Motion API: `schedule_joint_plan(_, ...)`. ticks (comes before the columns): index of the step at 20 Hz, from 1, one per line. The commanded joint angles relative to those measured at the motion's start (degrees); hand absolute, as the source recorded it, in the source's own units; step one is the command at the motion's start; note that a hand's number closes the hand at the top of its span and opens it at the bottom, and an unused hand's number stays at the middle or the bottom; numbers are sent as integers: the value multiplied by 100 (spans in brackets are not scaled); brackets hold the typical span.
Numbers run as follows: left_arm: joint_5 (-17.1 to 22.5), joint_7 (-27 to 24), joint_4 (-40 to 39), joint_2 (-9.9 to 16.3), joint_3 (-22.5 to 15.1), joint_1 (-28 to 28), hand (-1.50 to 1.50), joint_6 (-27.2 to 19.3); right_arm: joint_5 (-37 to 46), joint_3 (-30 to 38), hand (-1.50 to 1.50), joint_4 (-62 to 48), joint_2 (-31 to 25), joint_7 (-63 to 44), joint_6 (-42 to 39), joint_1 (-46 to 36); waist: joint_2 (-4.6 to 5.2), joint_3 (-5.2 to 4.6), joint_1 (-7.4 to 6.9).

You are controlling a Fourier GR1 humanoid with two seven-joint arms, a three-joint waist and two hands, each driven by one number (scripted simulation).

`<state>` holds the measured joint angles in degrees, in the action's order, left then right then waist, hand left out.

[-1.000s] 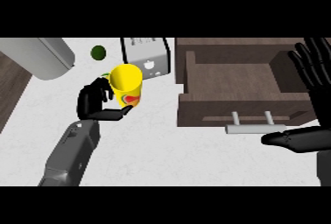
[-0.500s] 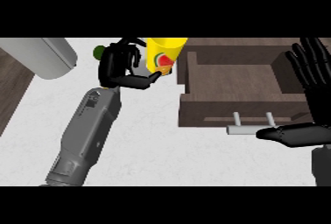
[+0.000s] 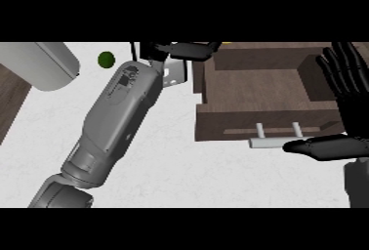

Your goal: Pick up the cup, place it into the drawer and close the drawer

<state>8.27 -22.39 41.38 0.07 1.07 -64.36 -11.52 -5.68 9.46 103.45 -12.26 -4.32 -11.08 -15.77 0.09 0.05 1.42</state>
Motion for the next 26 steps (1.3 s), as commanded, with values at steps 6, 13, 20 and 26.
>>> schedule_joint_plan(6,636,648,-1590,-7,-802,-1185,150,-807,-26,-7,-150,-350,-11,377,-176,-94,86,5,237)
schedule_joint_plan(13,732,1120,-2465,-7,-1373,-1472,150,-578,-114,-240,-150,30,87,72,-184,-223,175,11,653)
schedule_joint_plan(20,877,1048,-2581,-7,-2015,-1175,150,-286,-248,-104,-150,-358,-92,220,-394,-549,247,12,833)
schedule_joint_plan(26,1480,674,-2270,-7,-1905,-945,-150,-456,-513,-637,-150,-202,207,168,-727,-568,299,8,1163)
